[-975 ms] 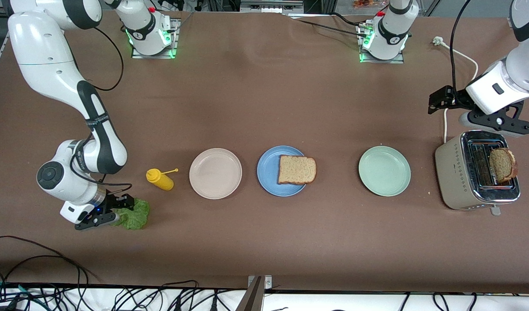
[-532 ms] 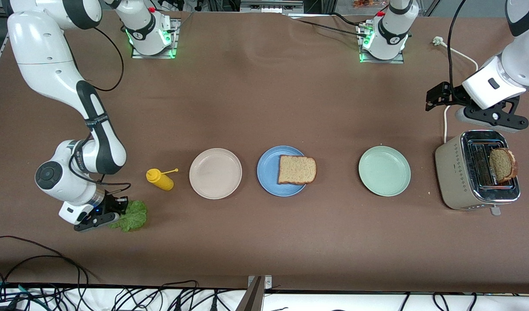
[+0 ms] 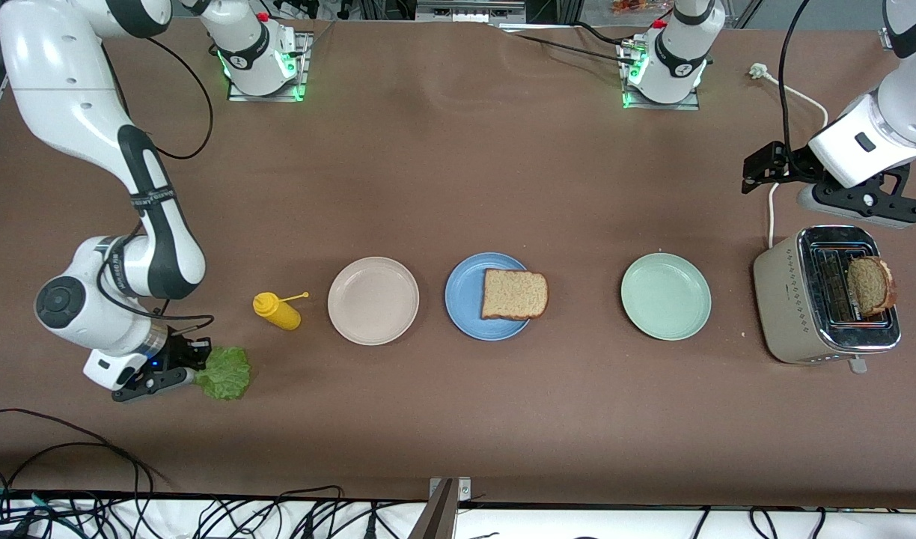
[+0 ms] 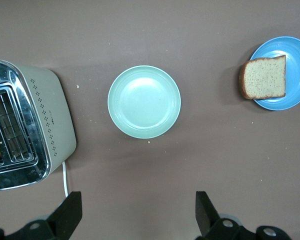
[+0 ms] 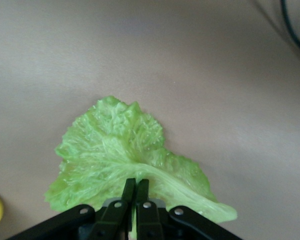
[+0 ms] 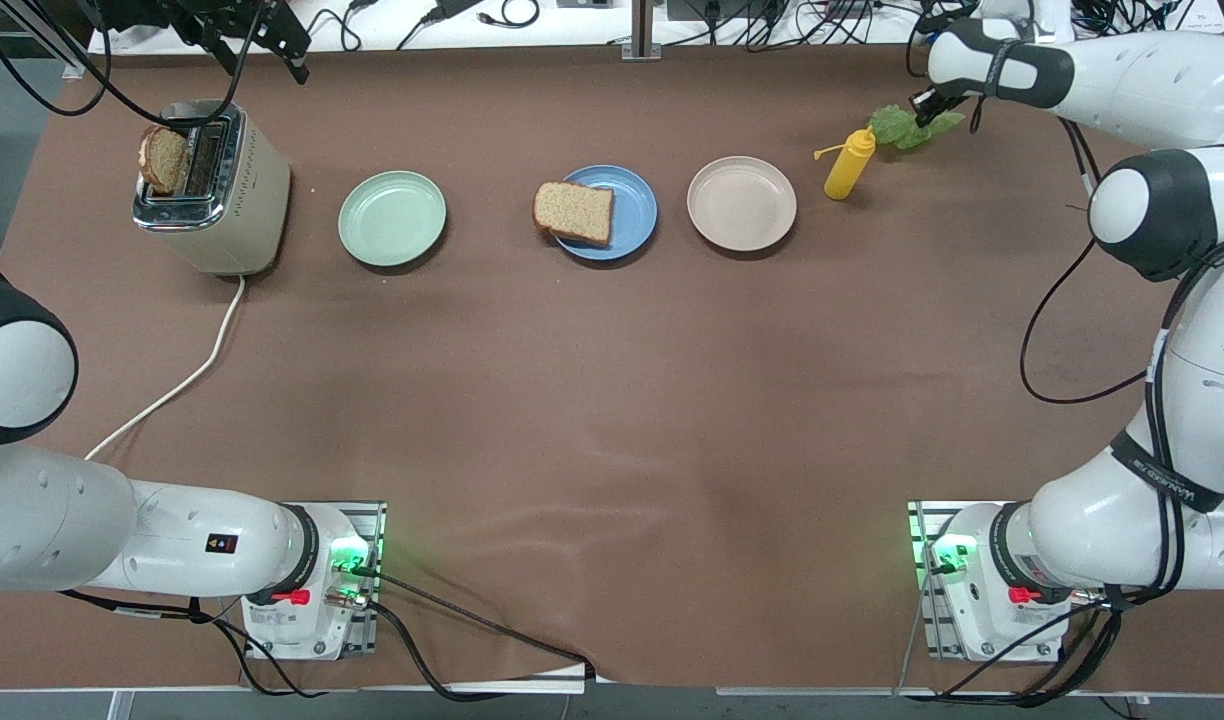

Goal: Make sandwich in blue plate with both arms
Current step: 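Lift the lettuce leaf with the right gripper toward the blue plate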

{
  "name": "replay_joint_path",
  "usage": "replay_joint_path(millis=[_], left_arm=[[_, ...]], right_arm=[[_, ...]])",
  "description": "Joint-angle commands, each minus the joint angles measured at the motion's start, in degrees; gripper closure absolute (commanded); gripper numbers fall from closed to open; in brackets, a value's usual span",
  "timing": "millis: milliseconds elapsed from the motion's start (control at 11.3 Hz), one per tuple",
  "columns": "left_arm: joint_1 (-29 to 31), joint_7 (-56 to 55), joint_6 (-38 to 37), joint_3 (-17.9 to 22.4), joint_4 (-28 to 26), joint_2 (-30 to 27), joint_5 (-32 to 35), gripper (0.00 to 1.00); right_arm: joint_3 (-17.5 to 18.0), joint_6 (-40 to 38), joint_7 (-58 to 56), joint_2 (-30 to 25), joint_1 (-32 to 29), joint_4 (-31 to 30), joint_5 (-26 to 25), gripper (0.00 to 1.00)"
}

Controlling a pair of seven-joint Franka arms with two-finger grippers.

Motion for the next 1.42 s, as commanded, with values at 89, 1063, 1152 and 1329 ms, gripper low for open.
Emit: replay_joint_path(millis=[89, 1063, 1152, 1329], left_arm=[[-0.12, -5.26, -0.56, -0.23, 1.98, 0.92, 2.60, 0.00], [-0.12, -4.56, -3.19, -0.41, 2.50, -1.63, 2.34, 0.00], [-0.12, -4.56, -3.19, -0.41, 2.77, -1.54, 2.43, 0.00], [-0.12, -4.56, -3.19, -0.41, 2.77, -1.54, 2.43, 0.00]], right_arm=[[0.21, -8.18, -1.39, -6.20, -0.29, -0.95, 0.90, 1.00], [-0.23, -31.92, 2.63, -19.04, 1.54, 1.33, 7.32, 1.00], [-0.32, -32.89, 5.88, -19.05, 3.30, 2.73, 7.23, 1.00], [-1.19, -33.25, 13.17, -18.61, 7.60, 3.27, 7.32, 1.00]])
